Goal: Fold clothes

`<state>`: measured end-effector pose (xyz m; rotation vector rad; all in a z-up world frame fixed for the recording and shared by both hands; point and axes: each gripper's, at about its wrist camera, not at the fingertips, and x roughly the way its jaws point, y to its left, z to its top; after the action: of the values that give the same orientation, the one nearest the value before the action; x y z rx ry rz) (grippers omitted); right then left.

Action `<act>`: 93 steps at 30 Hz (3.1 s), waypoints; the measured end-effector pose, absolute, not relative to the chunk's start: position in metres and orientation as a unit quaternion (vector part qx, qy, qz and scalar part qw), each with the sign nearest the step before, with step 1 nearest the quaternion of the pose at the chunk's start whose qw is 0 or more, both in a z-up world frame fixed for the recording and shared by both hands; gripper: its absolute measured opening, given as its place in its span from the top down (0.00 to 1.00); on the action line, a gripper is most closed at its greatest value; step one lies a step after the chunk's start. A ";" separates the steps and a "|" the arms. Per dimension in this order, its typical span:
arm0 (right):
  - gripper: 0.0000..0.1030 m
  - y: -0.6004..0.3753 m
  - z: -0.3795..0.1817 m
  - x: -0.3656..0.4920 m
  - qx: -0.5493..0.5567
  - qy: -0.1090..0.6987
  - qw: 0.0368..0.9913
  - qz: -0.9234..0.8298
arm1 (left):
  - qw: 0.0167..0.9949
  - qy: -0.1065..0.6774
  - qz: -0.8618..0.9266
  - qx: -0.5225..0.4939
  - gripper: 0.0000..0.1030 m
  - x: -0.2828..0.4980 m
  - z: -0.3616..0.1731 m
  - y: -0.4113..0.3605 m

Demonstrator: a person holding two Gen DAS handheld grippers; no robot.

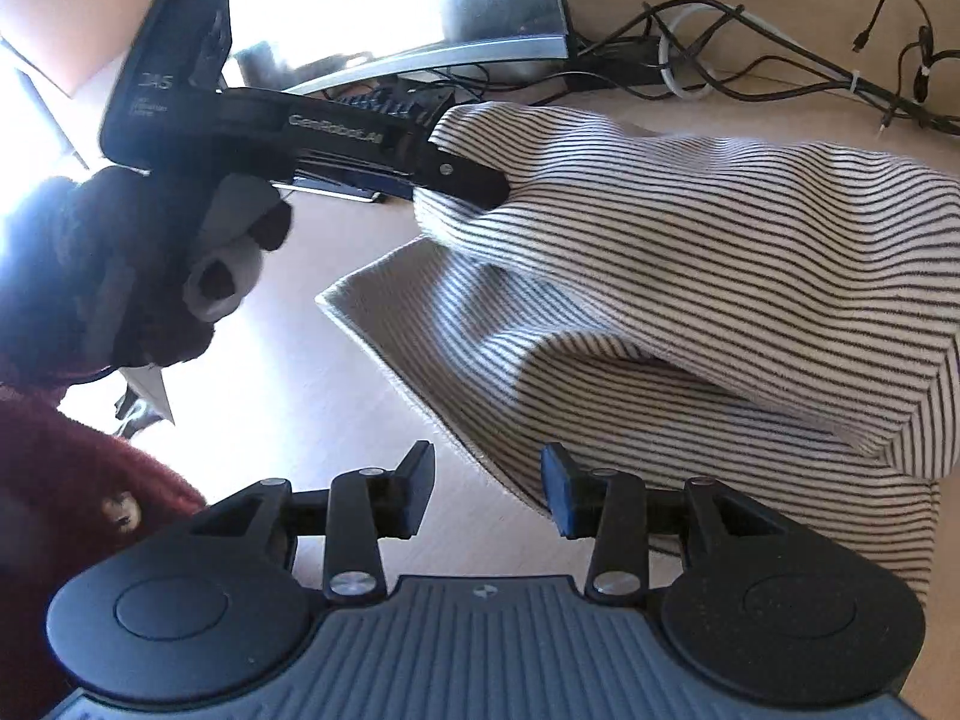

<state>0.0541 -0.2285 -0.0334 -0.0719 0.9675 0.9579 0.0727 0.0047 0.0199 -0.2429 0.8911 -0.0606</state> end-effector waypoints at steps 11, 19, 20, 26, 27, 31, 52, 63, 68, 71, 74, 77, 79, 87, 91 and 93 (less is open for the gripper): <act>0.66 -0.204 -0.036 0.074 -0.045 0.433 0.787 0.437 | 0.894 0.432 -0.030 -0.112 0.19 0.072 0.020 0.003; 0.66 -0.196 -0.046 0.063 -0.045 0.466 0.731 0.496 | 0.894 0.432 -0.027 -0.116 0.16 0.071 0.018 0.002; 0.65 -0.198 -0.046 0.064 -0.041 0.470 0.727 0.499 | 0.894 0.432 -0.027 -0.118 0.16 0.071 0.018 0.002; 0.65 -0.212 -0.023 0.062 -0.030 0.443 0.739 0.507 | 0.893 0.433 -0.026 -0.122 0.13 0.070 0.017 0.002; 0.64 -0.217 -0.014 0.064 -0.019 0.429 0.753 0.499 | 0.892 0.434 -0.026 -0.123 0.12 0.070 0.017 0.002; 0.64 -0.244 0.022 0.084 0.017 0.366 0.830 0.420 | 0.890 0.438 -0.029 -0.122 0.11 0.070 0.015 0.003; 0.62 -0.289 0.009 0.083 0.064 0.369 0.889 0.265 | 0.904 0.415 -0.013 -0.101 0.43 0.081 0.030 -0.005; 0.62 -0.275 0.002 0.106 -0.004 0.345 0.916 0.205 | 0.893 0.432 -0.019 -0.125 0.39 0.053 0.014 0.004; 0.52 -0.290 -0.006 0.092 0.015 0.371 0.905 0.207 | 0.891 0.421 -0.020 -0.168 0.38 0.050 0.026 0.017; 0.44 -0.297 -0.005 0.093 0.023 0.379 0.903 0.202 | 0.895 0.409 0.008 -0.178 0.19 0.064 0.037 0.026; 0.34 -0.303 0.000 0.098 0.046 0.378 0.908 0.173 | 0.893 0.418 0.017 -0.165 0.21 0.089 0.032 0.028; 0.31 -0.316 -0.003 0.112 0.121 0.389 0.901 0.150 | 0.890 0.435 0.004 -0.136 0.32 0.105 0.023 0.016; 0.31 -0.320 -0.009 0.125 0.162 0.400 0.890 0.146 | 0.889 0.443 0.000 -0.114 0.31 0.107 0.020 0.009; 0.42 -0.310 -0.025 0.153 0.173 0.432 0.868 0.176 | 0.878 0.465 0.009 -0.113 0.26 0.106 0.007 0.009; 0.54 -0.306 -0.024 0.151 0.155 0.434 0.866 0.194 | 0.871 0.473 0.010 -0.129 0.20 0.110 0.003 0.012; 0.64 -0.304 -0.020 0.151 0.147 0.428 0.869 0.201 | 0.870 0.473 0.009 -0.138 0.20 0.109 0.000 0.014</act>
<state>0.1507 -0.3036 -0.0197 0.3076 0.8955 0.4212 0.1092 0.0137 0.0004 -0.2880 0.9892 0.0182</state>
